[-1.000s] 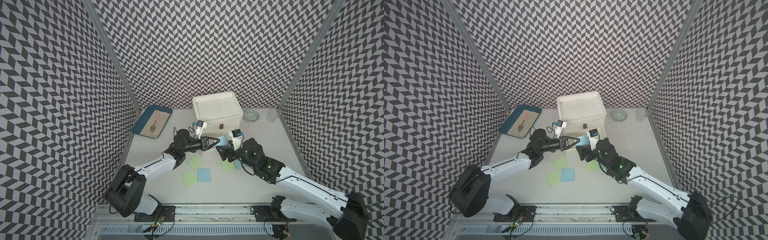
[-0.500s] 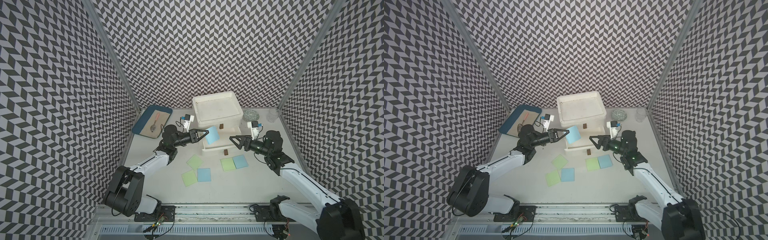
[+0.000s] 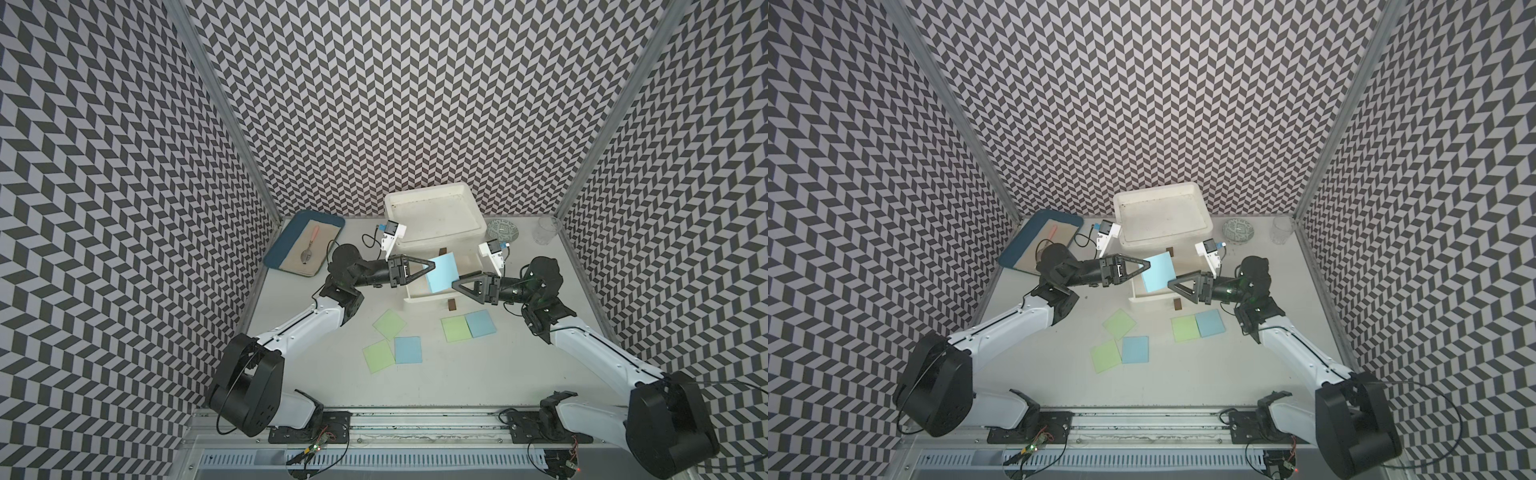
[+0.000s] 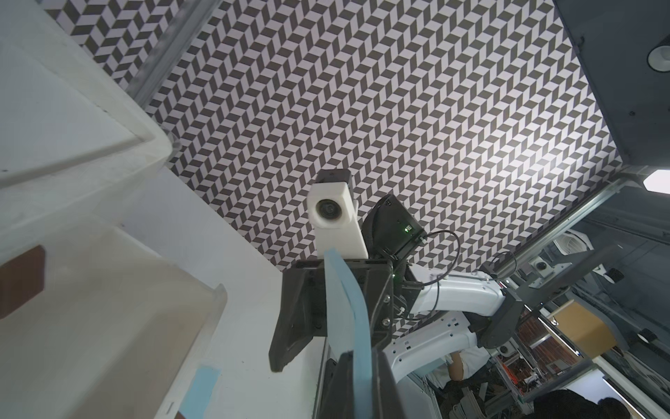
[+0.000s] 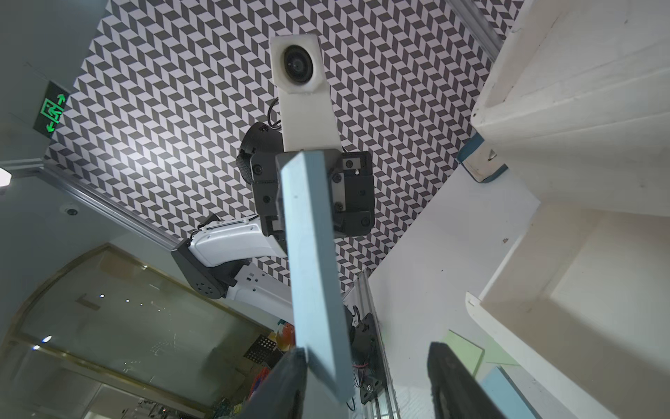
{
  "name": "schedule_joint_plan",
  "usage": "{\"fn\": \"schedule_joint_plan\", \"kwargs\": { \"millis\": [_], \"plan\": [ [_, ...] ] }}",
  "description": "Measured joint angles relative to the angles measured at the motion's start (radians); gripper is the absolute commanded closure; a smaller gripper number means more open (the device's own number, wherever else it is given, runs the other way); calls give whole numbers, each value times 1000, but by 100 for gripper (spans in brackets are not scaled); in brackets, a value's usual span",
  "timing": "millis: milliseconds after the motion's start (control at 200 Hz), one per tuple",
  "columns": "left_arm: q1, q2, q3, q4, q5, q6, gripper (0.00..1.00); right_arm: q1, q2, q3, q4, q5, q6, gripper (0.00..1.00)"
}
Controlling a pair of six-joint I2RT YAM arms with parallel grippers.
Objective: Please put the sticky notes in the drawer by color
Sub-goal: Pick up the sticky notes from the center of the board, then place the sticky notes in the drawer.
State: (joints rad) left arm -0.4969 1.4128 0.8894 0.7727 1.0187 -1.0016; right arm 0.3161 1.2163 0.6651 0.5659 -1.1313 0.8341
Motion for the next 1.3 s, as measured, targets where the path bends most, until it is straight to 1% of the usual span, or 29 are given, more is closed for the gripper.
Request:
{"fn": "schedule_joint_plan", "kwargs": {
  "millis": [75,105,461,541,596,656,696,721,761,781,836,956,976,1032,1202,1302],
  "plan": [
    [-2,3,2,-5,5,6,92,3,11,-3,23,-10,17,59],
    [-2,6,2,-10,6,8,92,3,11,-3,21,-11,17,60],
    [6,14,2,-45,8,17,91,-11,-5,23,-65,-10,-32,60],
    [6,15,1,-45,8,17,92,-20,-10,31,-71,-8,-36,61],
    [6,16,-2,-45,8,17,92,-23,-12,33,-67,-6,-31,65],
    [6,18,-3,-46,9,18,91,-25,-12,34,-63,-6,-27,75],
    [6,21,-4,-48,8,19,88,-25,-12,34,-64,-6,-23,85],
    [7,22,-4,-49,9,20,84,-25,-12,34,-64,-3,-26,91],
    [9,24,-4,-51,8,21,80,-25,-12,34,-67,-2,-23,98],
    [9,26,-4,-52,8,29,79,-26,-12,34,-67,-2,-27,100],
    [15,29,-4,-66,7,35,76,-26,-12,34,-72,-1,-30,100],
    [37,33,-7,-102,0,56,63,-33,-11,36,-97,4,-44,100],
    [42,33,-10,-109,-4,65,55,-38,-11,36,-105,8,-48,100],
    [60,33,-22,-122,-14,69,44,-52,-11,36,-126,22,-60,100],
    [119,19,-102,-198,-102,133,41,-140,-5,36,-222,114,-110,100],
    [136,-16,-151,-263,-174,182,41,-186,32,36,-272,183,-157,100]
  ]
}}
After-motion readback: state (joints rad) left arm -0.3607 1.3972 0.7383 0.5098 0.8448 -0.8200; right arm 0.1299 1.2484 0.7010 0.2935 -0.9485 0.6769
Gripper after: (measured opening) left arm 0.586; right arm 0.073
